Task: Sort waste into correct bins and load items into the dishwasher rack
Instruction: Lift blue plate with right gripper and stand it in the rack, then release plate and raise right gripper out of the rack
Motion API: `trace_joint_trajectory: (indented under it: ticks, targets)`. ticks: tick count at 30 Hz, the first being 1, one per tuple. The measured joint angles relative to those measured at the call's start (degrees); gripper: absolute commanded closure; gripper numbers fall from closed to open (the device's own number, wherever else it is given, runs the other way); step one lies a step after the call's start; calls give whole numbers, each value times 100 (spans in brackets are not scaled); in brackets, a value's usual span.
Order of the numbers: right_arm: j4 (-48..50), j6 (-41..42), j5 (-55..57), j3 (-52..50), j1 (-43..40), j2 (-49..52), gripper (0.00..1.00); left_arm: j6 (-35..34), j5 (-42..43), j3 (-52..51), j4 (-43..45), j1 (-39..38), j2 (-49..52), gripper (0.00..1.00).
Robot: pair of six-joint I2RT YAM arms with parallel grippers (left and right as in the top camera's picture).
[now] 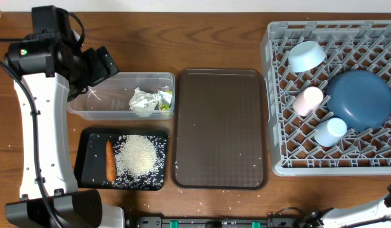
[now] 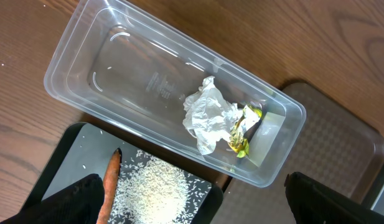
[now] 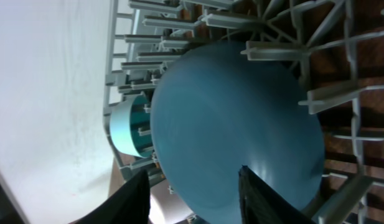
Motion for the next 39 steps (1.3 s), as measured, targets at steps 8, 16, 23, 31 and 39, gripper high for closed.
trace_joint_trajectory:
  ticks: [8,16,23,31,39]
  targets:
    - [107,-328,1150,-2,1493,-640,40,2,-2,0,0,0,0,5]
    - [286,-531,3038,0,3971,-1508,2,0,0,0,0,0,0,5]
    - [219,-579,4170,0,5510,-1572,1,0,0,0,0,0,0,5]
    - [208,-581,4450,0,6373,-1572,1,0,0,0,0,0,0,5]
    - [208,-581,4500,0,6614,-1572,1,0,0,2,0,0,0,5]
